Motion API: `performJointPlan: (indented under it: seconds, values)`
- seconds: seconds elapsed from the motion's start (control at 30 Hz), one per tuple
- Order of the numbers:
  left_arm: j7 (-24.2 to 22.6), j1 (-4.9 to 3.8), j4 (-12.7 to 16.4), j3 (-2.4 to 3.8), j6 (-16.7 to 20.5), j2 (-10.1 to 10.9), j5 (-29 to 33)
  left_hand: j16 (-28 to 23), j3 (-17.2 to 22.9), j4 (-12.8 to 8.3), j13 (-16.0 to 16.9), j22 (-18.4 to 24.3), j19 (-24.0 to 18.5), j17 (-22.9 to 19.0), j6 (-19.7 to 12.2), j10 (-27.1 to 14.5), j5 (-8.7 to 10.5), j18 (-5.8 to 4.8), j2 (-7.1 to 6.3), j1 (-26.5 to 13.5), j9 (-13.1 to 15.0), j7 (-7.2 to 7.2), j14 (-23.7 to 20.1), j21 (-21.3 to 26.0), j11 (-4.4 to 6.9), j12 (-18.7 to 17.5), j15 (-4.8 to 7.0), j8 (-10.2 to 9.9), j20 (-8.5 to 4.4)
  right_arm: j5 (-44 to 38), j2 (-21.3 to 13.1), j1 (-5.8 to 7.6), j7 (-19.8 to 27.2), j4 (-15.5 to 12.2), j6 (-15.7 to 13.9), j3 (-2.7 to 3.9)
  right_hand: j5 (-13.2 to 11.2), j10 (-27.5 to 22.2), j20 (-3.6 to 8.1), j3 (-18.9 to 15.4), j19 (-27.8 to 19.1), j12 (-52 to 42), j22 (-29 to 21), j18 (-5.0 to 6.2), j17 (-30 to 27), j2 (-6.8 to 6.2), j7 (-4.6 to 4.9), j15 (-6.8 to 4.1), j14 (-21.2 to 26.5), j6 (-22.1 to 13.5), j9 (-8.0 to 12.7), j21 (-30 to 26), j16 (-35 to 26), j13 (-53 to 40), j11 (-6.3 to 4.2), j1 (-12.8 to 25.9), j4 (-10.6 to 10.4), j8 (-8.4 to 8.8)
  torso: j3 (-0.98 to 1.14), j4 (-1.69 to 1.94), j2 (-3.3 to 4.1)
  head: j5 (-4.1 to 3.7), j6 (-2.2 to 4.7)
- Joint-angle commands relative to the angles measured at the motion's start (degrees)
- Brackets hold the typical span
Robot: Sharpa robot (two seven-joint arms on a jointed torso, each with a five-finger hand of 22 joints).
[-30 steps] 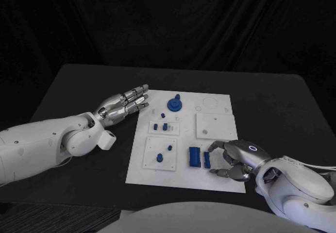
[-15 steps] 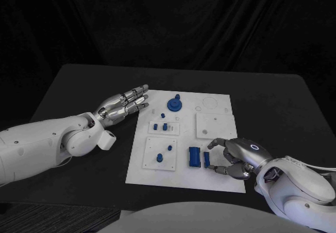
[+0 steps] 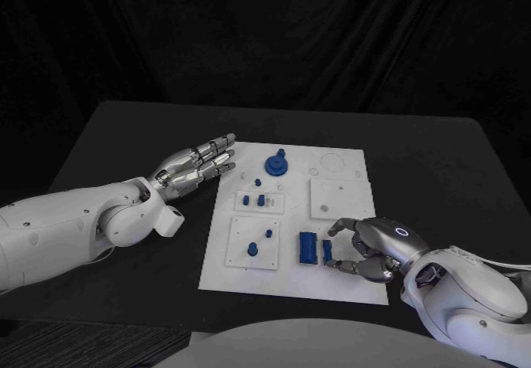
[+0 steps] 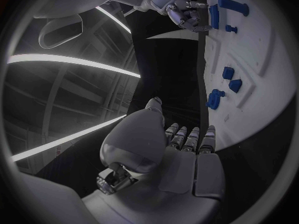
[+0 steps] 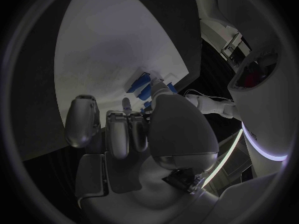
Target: Assemble the parts on the task board
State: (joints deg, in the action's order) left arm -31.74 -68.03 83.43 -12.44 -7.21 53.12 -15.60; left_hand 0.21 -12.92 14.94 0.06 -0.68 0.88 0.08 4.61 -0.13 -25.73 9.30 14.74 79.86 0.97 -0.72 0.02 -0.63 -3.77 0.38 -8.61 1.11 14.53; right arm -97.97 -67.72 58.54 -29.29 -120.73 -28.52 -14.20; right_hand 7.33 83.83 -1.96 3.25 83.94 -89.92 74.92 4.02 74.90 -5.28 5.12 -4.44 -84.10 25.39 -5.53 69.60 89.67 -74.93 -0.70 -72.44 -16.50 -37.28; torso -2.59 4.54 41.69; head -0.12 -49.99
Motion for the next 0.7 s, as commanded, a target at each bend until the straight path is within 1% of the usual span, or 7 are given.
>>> performJointPlan:
  seconds: [0.03, 0.17, 0.23, 0.27, 0.37, 0.43, 0.7]
  values:
    - [-0.7, 0.10, 0.1, 0.04, -0.7, -0.1, 0.0, -0.2, 0.2, 0.0, -0.1, -0.1, 0.1, -0.1, 0.3, 0.1, -0.31, 0.80, 0.57, 0.2, 0.1, -0.30, 0.0, -0.3, -0.44, -0.4, -0.44, 0.3, 0.42, 0.5, 0.2, -0.15, -0.3, 0.2, 1.1, -0.01, -1.2, 6.2, -0.33, 0.2, 0.4, -0.1, 9.9, -0.10, 14.5, -0.26, 0.00, 0.47, -5.8, 0.5, 0.2, 0.4, 0.1, -15.1, 0.34, -1.5, 0.1, -0.29, 0.00, 0.00, 0.02, 0.15, -0.01]
    - [-0.7, 0.10, 0.1, 0.04, -0.7, -0.1, 0.0, -0.2, 0.2, 0.0, -0.1, -0.1, 0.1, -0.1, 0.3, 0.1, -0.32, 0.80, 0.57, 0.2, 0.1, -0.30, 0.0, -0.3, -0.44, -0.4, -0.45, 0.3, 0.43, 0.6, 0.5, -0.15, -0.4, 0.5, 1.4, -0.01, -2.2, 6.2, -0.32, 0.2, 0.4, -0.1, 9.9, -0.09, 14.5, -0.85, -0.01, 0.47, -5.8, 0.7, 0.3, 0.3, 0.1, -15.1, 0.33, -2.5, 0.1, -0.42, 0.00, -0.01, 0.01, 0.14, -0.01]
    - [-0.7, 0.10, 0.1, 0.04, -0.7, -0.2, 0.0, -0.2, 0.2, 0.0, -0.1, -0.1, 0.1, -0.1, 0.3, 0.1, -0.33, 0.80, 0.57, 0.2, 0.1, -0.30, 0.0, -0.3, -0.45, -0.4, -0.47, 0.3, 0.44, 0.6, 0.6, -0.15, -0.7, 0.6, 1.1, -0.01, -2.2, 6.2, -0.33, 0.2, 0.4, -0.1, 9.9, -0.10, 14.6, -0.92, -0.01, 0.46, -5.8, 0.7, 0.3, 0.3, 0.1, -15.1, 0.33, -2.6, 0.1, -0.42, 0.00, -0.01, 0.00, 0.07, -0.01]
    - [-0.7, 0.10, 0.1, 0.04, -0.8, -0.2, 0.0, -0.2, 0.2, 0.0, -0.1, -0.1, 0.1, -0.1, 0.3, 0.1, -0.33, 0.80, 0.57, 0.2, 0.1, -0.30, 0.0, -0.3, -0.45, -0.4, -0.47, 0.3, 0.44, 0.6, 0.7, -0.15, -0.8, 0.7, 0.8, -0.01, -2.4, 6.2, -0.33, 0.2, 0.3, -0.1, 9.8, -0.04, 14.5, -0.90, 0.05, 0.47, -5.8, 0.7, 0.4, 0.0, 0.1, -15.1, 0.35, -2.7, 0.1, -0.44, 0.01, -0.01, -0.02, 0.17, -0.01]
    - [-0.6, 0.11, 0.1, 0.04, -0.8, -0.2, 0.0, -0.2, 0.2, 0.0, -0.1, -0.1, 0.2, -0.1, 0.3, 0.1, -0.35, 0.80, 0.57, 0.2, 0.1, -0.30, 0.0, -0.3, -0.45, -0.4, -0.49, 0.3, 0.45, 0.6, 0.9, -0.16, -1.0, 0.8, -0.1, -0.01, -3.0, 6.2, -0.35, 0.4, 0.3, -0.1, 9.8, -0.04, 14.5, -0.56, 0.16, 0.52, -5.8, 0.8, 0.4, 0.0, 0.1, -15.1, 0.43, -3.2, 0.0, -0.54, 0.00, -0.01, 0.01, 0.07, -0.01]
    - [-0.7, 0.11, 0.1, 0.04, -0.8, -0.3, 0.0, -0.2, 0.2, -0.1, -0.1, -0.1, 0.2, -0.1, 0.3, 0.1, -0.39, 0.79, 0.58, 0.2, 0.1, -0.30, 0.0, -0.3, -0.47, -0.4, -0.52, 0.3, 0.47, 0.6, 1.0, -0.16, -1.2, 0.9, -0.7, -0.01, -4.2, 6.2, -0.39, 0.4, 0.4, -0.1, 9.8, -0.06, 14.6, -0.27, 0.23, 0.59, -5.8, 1.0, 0.5, 0.1, 0.2, -15.1, 0.50, -3.5, 0.0, -0.73, -0.01, -0.02, 0.03, 0.02, -0.01]
    - [-0.7, 0.13, 0.1, 0.04, -0.9, -0.3, 0.0, -0.2, 0.3, -0.2, -0.1, -0.1, 0.2, -0.1, 0.3, 0.1, -0.50, 0.78, 0.61, 0.3, 0.1, -0.30, 0.0, -0.3, -0.48, -0.4, -0.56, 0.3, 0.50, 0.6, 1.4, -0.16, -1.6, 1.1, -3.7, 0.00, -4.5, 6.2, -0.40, 0.4, 0.3, -0.1, 9.8, -0.01, 14.5, 0.29, 0.25, 0.61, -5.8, 1.6, 0.5, -0.2, 0.1, -15.1, 0.52, -3.9, 0.0, -1.21, 0.00, 0.01, -0.01, 0.11, -0.01]
